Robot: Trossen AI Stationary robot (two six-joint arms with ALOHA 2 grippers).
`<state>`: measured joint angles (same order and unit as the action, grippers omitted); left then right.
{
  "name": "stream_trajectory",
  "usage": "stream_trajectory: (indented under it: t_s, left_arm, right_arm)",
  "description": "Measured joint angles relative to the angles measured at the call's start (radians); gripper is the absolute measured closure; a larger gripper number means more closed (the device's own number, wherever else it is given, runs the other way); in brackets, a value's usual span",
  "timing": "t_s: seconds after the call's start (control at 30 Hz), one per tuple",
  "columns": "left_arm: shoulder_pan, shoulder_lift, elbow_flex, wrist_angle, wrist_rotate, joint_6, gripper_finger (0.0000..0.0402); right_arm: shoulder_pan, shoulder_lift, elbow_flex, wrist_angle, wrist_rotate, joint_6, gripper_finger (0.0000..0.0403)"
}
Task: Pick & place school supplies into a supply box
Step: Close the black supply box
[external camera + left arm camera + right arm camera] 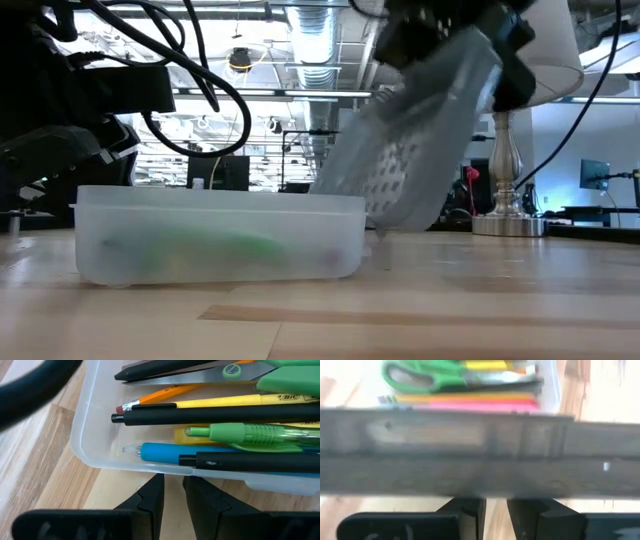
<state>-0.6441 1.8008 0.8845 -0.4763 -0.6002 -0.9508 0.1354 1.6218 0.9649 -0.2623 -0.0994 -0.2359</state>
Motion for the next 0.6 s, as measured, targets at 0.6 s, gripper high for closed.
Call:
stream_trajectory:
  t_s: [0.6]
  left_arm:
    - [-0.001,0.001,0.000,0.002,-0.026,0.000,0.0325]
  right_arm:
    - [0.081,0.002,0.088,0.109,-0.002,-0.019,0.0337]
